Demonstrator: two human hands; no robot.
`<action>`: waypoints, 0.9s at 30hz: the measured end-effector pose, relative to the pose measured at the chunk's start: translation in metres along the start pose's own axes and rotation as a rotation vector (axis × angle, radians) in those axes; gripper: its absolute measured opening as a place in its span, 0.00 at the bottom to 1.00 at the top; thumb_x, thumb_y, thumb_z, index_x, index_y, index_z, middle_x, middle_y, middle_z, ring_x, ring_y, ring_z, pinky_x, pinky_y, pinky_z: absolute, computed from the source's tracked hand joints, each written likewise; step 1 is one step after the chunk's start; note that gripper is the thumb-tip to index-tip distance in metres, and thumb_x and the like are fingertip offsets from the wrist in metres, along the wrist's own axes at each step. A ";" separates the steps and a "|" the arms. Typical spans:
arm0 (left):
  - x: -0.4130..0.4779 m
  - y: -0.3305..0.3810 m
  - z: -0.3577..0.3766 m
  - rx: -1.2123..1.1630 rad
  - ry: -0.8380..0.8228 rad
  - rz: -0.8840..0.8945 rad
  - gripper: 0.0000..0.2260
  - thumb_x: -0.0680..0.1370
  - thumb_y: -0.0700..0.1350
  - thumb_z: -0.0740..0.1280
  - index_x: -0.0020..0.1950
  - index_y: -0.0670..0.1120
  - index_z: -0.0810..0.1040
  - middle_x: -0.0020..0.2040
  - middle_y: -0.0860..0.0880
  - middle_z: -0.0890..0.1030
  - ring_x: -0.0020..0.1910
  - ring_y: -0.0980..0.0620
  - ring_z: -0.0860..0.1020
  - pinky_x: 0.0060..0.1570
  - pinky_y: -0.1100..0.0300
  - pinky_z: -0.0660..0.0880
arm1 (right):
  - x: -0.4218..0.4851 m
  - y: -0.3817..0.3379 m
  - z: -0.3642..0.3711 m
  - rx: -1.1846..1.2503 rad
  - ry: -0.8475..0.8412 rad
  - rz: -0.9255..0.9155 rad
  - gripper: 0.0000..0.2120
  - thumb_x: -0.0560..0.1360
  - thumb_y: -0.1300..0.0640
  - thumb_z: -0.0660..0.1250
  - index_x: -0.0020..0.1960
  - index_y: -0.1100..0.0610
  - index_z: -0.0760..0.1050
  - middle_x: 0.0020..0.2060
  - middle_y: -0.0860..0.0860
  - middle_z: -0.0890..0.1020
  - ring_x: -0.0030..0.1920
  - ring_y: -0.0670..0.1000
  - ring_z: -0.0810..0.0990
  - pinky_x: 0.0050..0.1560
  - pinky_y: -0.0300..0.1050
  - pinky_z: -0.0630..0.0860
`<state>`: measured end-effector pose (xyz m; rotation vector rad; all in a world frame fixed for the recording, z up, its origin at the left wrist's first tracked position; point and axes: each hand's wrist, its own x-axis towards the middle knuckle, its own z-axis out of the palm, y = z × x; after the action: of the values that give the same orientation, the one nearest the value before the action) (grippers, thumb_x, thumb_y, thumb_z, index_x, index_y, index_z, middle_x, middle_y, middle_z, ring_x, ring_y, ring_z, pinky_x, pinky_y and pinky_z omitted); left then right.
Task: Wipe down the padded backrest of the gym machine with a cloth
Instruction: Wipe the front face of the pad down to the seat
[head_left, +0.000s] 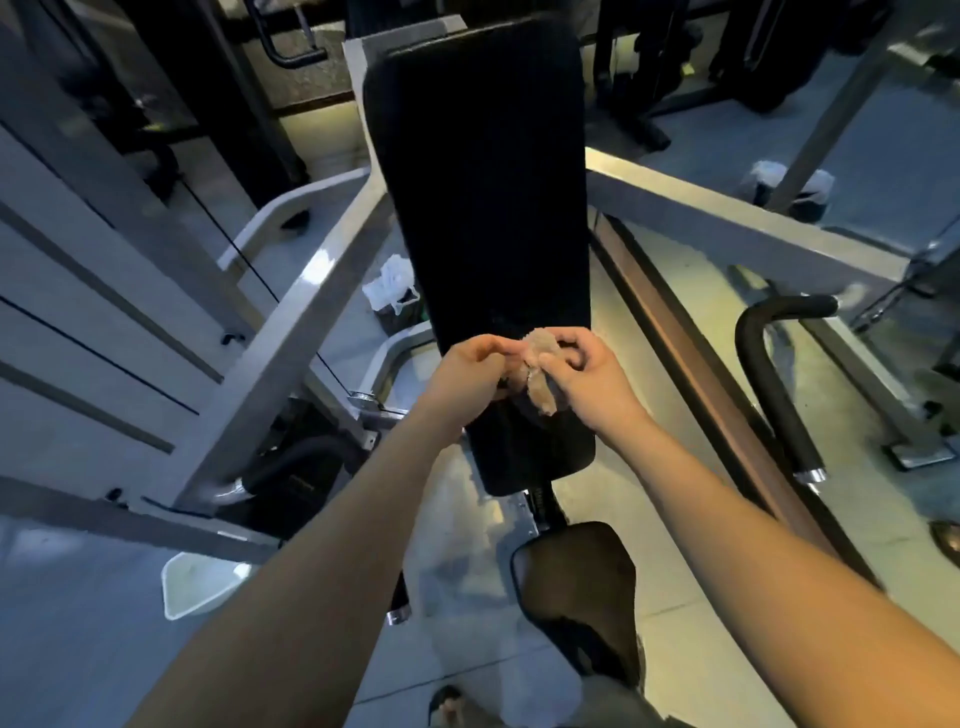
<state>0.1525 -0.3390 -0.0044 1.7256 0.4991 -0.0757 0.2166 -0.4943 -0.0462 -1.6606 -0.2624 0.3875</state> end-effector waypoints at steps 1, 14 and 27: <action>0.007 0.004 0.013 0.035 0.035 -0.004 0.13 0.81 0.37 0.60 0.56 0.48 0.82 0.51 0.51 0.84 0.52 0.53 0.81 0.54 0.56 0.81 | 0.006 0.006 -0.014 0.037 0.025 0.034 0.16 0.80 0.57 0.70 0.67 0.53 0.76 0.47 0.46 0.85 0.47 0.44 0.85 0.47 0.40 0.80; 0.101 0.072 0.071 0.866 0.446 0.149 0.21 0.79 0.43 0.66 0.73 0.49 0.71 0.76 0.47 0.63 0.75 0.44 0.59 0.71 0.58 0.60 | 0.130 0.007 -0.126 0.427 0.073 0.263 0.08 0.79 0.70 0.64 0.46 0.60 0.77 0.34 0.58 0.80 0.28 0.51 0.76 0.27 0.42 0.73; 0.193 0.093 0.068 1.200 0.678 0.079 0.58 0.70 0.56 0.78 0.80 0.59 0.34 0.80 0.43 0.31 0.77 0.33 0.33 0.69 0.23 0.50 | 0.241 0.012 -0.090 -0.018 0.062 -0.044 0.21 0.80 0.62 0.57 0.66 0.47 0.81 0.40 0.44 0.82 0.38 0.44 0.77 0.39 0.36 0.72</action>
<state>0.3761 -0.3610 0.0043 2.9637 0.9959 0.3528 0.4726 -0.4832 -0.0734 -1.6790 -0.2562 0.3011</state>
